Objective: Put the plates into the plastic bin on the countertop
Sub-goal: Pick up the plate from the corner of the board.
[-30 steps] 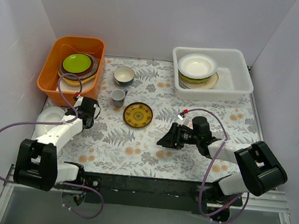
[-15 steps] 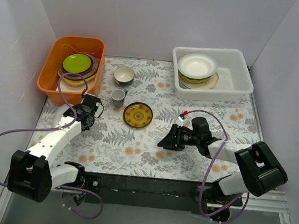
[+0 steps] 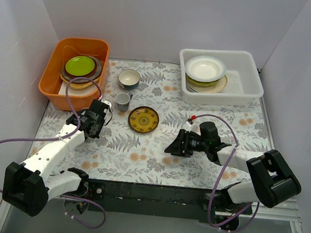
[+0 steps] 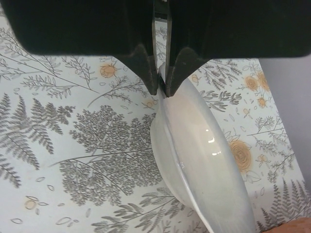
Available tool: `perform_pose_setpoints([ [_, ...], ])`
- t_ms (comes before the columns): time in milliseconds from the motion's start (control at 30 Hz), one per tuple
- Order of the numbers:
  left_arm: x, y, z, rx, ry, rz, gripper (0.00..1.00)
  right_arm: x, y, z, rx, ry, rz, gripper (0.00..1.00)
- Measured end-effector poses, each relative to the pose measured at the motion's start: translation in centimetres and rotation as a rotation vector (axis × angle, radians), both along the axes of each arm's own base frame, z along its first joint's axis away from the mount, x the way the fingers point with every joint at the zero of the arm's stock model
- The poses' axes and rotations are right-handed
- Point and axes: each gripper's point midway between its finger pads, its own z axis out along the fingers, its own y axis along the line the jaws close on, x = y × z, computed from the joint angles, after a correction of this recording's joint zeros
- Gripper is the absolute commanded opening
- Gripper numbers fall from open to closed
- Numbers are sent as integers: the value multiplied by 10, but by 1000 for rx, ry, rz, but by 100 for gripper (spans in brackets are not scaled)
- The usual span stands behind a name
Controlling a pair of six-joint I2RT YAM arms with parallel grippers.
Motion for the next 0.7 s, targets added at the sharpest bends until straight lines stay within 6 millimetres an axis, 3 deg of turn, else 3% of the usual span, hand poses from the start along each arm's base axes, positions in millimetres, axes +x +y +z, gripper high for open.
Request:
perform_pose_setpoints([
  [400, -7, -34, 3, -82, 19, -182, 0, -1, -1, -1, -9, 10, -2, 70],
  [700, -7, -83, 7, -149, 29, -383, 0, 5, 2, 6, -10, -4, 6, 69],
])
